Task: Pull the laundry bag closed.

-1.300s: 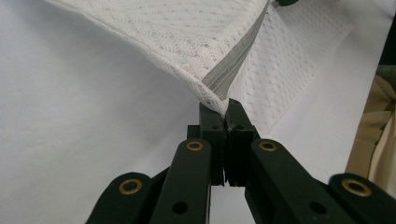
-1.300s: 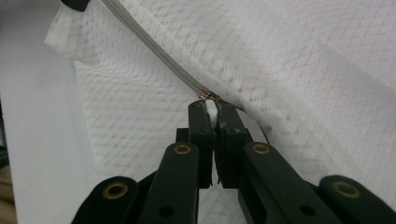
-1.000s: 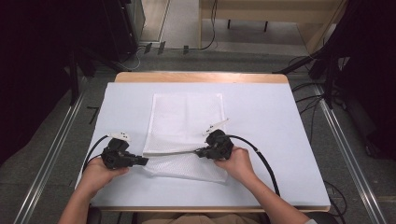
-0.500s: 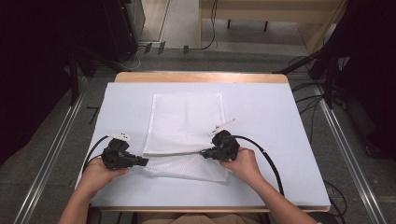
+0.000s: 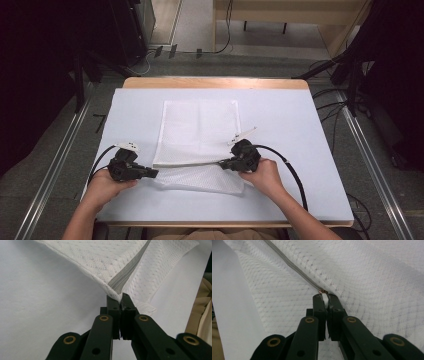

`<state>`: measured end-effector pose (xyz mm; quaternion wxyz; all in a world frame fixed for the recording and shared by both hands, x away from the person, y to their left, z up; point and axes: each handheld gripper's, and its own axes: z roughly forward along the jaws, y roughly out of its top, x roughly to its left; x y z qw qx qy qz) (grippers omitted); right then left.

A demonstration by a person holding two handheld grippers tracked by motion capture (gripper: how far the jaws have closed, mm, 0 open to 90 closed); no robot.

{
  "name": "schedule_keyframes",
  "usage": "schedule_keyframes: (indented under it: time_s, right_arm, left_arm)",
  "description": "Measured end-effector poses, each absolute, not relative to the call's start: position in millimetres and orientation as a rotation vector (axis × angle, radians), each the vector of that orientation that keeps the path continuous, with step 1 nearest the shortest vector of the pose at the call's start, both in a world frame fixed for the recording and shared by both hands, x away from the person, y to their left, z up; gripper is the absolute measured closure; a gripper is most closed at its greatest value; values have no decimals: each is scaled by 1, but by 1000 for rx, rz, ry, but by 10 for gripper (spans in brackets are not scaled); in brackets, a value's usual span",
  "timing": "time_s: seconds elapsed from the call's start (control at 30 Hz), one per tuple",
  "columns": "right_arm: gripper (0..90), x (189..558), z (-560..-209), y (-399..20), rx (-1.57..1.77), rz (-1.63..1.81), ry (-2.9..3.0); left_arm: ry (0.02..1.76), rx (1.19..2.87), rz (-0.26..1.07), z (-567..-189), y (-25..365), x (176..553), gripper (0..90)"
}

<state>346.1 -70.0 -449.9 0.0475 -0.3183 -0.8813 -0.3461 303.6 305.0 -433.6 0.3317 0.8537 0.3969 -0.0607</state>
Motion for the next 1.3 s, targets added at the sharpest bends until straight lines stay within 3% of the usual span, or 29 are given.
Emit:
schedule_keyframes:
  time_s: [1.3]
  right_arm:
    - [887,341,-446,-121,-1071,-1035,-2662]
  left_arm:
    - [1045,2261,-151,-435,305,303,890]
